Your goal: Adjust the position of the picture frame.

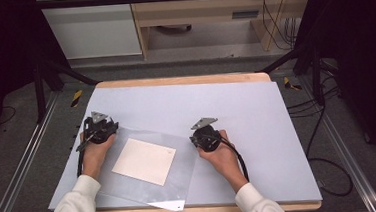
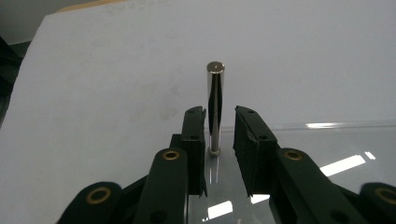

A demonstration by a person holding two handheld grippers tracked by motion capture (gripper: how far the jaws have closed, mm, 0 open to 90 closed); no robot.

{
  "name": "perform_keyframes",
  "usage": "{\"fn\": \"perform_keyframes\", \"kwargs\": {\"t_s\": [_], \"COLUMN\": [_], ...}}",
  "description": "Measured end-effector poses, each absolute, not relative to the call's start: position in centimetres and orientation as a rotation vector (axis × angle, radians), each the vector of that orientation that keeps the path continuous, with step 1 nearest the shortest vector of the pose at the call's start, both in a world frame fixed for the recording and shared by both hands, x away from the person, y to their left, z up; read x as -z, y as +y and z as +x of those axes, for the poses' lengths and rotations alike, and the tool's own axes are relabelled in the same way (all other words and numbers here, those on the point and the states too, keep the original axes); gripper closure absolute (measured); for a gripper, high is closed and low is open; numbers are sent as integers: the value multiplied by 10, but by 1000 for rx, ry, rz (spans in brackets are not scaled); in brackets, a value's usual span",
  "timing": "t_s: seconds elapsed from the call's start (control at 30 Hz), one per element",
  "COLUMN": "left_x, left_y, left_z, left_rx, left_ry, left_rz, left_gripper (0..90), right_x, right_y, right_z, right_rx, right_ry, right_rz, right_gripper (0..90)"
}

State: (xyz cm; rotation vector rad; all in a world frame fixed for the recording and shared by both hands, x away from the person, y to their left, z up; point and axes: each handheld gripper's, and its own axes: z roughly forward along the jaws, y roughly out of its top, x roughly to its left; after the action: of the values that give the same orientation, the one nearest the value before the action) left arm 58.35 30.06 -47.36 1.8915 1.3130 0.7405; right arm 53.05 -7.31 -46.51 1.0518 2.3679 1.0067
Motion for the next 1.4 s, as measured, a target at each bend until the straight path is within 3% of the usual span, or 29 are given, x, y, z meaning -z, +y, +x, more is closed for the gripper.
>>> {"fn": "perform_keyframes", "kwargs": {"t_s": [0.47, 1.17, 1.4], "left_x": [472, 470, 470], "left_y": [301, 304, 304], "left_z": [591, 594, 594], "left_rx": [-709, -663, -663], "left_ry": [1337, 1340, 1340], "left_rz": [1942, 1946, 1947], "left_gripper": [832, 846, 846], "right_x": [465, 465, 465], "right_y": [-74, -74, -78], "right_z": [531, 531, 531], "right_rx": [-1008, -1017, -1027], "right_ry": [2377, 2366, 2361], "right_rz": [1050, 1070, 1085], "right_gripper": [852, 849, 786]}}
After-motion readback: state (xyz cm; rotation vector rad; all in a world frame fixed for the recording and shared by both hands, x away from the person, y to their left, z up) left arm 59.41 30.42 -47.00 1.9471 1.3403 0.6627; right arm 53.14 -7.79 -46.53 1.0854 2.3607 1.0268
